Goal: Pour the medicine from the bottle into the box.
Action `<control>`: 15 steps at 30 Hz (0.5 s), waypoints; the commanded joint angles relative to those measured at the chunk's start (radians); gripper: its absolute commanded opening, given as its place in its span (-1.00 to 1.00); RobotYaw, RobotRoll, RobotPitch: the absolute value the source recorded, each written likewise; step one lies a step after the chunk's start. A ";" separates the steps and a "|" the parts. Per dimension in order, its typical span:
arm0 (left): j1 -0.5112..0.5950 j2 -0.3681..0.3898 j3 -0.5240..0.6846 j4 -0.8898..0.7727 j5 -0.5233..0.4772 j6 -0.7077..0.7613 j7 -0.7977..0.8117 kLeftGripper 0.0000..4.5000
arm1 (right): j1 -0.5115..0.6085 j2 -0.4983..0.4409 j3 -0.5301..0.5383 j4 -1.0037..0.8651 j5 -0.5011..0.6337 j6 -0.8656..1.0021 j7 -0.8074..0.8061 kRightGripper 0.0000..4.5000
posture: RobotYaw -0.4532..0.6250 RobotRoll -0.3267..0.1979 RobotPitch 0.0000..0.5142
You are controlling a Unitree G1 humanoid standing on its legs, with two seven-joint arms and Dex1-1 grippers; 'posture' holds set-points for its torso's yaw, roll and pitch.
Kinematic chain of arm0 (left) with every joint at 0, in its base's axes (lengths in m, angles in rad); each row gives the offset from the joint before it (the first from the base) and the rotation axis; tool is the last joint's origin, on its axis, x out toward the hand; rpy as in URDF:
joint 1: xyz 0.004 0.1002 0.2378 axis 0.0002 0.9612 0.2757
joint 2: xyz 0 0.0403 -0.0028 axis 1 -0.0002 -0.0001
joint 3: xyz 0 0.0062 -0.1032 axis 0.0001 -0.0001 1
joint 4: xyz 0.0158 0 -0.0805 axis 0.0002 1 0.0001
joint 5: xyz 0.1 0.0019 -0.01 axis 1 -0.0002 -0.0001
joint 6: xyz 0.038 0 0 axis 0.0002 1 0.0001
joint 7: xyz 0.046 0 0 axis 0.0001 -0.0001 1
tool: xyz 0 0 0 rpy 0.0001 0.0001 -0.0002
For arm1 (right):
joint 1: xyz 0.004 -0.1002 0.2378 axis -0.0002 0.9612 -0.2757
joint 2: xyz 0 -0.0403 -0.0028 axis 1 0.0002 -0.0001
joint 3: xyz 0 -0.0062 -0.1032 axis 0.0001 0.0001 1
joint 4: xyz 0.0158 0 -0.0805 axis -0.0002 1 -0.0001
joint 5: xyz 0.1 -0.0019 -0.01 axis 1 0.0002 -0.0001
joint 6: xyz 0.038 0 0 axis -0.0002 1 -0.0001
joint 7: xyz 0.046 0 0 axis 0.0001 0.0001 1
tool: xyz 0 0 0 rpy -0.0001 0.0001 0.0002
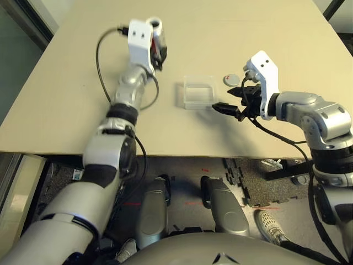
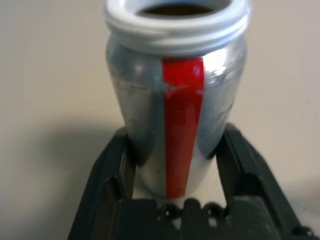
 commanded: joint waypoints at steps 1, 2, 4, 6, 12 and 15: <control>0.029 0.000 0.000 -0.045 -0.016 0.043 0.013 0.10 | -0.040 0.059 -0.101 0.094 -0.025 -0.067 -0.119 1.00 | -0.14 0.25 -0.25; 0.034 -0.003 -0.003 -0.050 -0.017 0.048 0.014 0.10 | -0.051 0.078 -0.125 0.124 -0.039 -0.094 -0.159 1.00 | -0.15 0.25 -0.26; 0.040 -0.005 -0.007 -0.051 -0.017 0.051 0.017 0.10 | -0.065 0.110 -0.167 0.173 -0.063 -0.148 -0.234 1.00 | -0.16 0.25 -0.26; 0.038 -0.005 -0.010 -0.042 -0.015 0.054 0.017 0.10 | -0.075 0.147 -0.215 0.221 -0.089 -0.212 -0.323 1.00 | -0.16 0.25 -0.26; 0.023 0.006 -0.040 -0.011 0.014 0.039 0.005 0.10 | -0.060 0.175 -0.284 0.308 -0.134 -0.338 -0.460 1.00 | -0.19 0.25 -0.27; 0.019 0.018 -0.064 0.004 0.032 0.018 -0.006 0.10 | -0.041 0.169 -0.289 0.319 -0.149 -0.376 -0.478 1.00 | -0.20 0.25 -0.27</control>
